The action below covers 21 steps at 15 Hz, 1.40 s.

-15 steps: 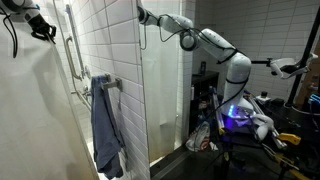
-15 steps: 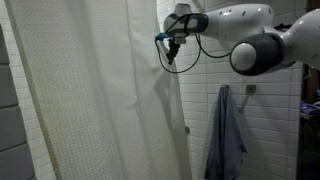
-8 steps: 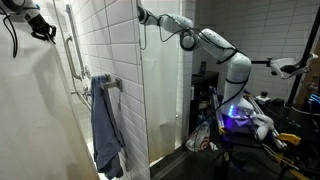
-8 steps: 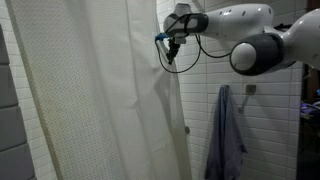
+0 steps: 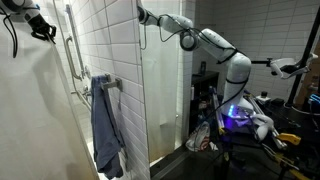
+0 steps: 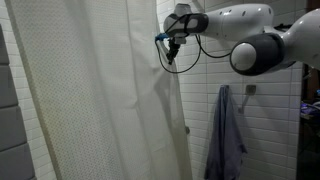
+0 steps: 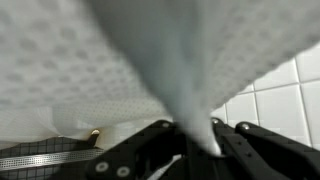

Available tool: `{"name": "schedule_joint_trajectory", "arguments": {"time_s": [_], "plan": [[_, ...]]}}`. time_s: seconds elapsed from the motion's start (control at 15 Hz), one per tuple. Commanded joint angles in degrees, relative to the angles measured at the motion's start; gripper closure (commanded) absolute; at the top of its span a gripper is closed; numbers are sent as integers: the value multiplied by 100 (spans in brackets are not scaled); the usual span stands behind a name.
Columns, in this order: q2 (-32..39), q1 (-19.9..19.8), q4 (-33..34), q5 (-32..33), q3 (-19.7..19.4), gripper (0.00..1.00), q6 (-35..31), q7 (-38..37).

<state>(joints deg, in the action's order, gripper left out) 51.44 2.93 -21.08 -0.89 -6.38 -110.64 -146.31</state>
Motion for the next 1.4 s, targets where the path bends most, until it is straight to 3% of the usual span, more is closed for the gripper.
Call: {"name": "schedule_joint_trajectory", "arguments": {"time_s": [0.0,1.33], "plan": [[-27,-45,-73,89,68,99,-92,-2],[-8,-928,-43,64,-75,99,-665,-567]]}}
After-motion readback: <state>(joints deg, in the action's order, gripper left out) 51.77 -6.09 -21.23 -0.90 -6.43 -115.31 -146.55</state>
